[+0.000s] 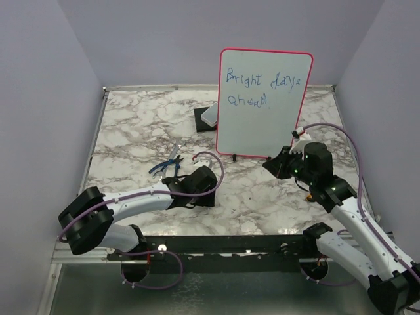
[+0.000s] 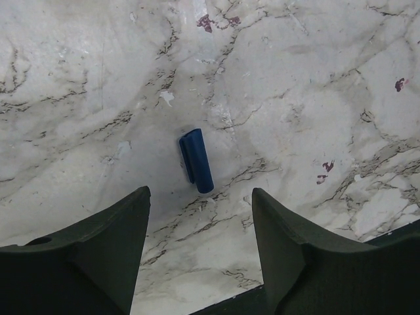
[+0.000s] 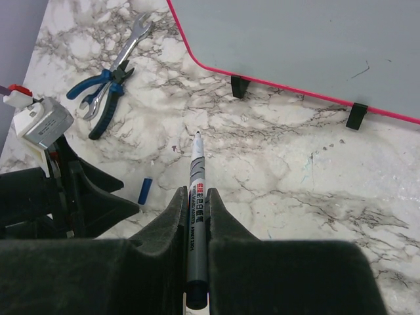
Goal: Write a sentence on the whiteboard
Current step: Move the pen cap to the center of the board.
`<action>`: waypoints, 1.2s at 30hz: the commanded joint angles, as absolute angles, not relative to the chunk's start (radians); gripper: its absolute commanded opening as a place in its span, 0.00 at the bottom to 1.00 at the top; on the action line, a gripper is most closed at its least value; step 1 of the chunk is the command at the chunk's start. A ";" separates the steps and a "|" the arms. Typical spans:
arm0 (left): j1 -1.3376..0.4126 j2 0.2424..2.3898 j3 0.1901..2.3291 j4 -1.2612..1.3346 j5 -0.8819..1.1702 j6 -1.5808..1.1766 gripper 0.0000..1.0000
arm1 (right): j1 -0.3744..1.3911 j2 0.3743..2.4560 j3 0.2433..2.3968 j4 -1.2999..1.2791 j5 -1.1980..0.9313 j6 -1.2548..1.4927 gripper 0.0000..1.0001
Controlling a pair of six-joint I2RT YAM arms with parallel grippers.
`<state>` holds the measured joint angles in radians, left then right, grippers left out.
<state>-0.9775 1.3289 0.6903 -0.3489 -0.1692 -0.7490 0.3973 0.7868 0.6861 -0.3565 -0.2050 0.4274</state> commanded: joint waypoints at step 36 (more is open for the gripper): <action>-0.984 1.365 0.698 0.017 -0.045 -0.657 0.63 | 0.397 0.703 0.653 -0.339 -0.108 0.414 0.01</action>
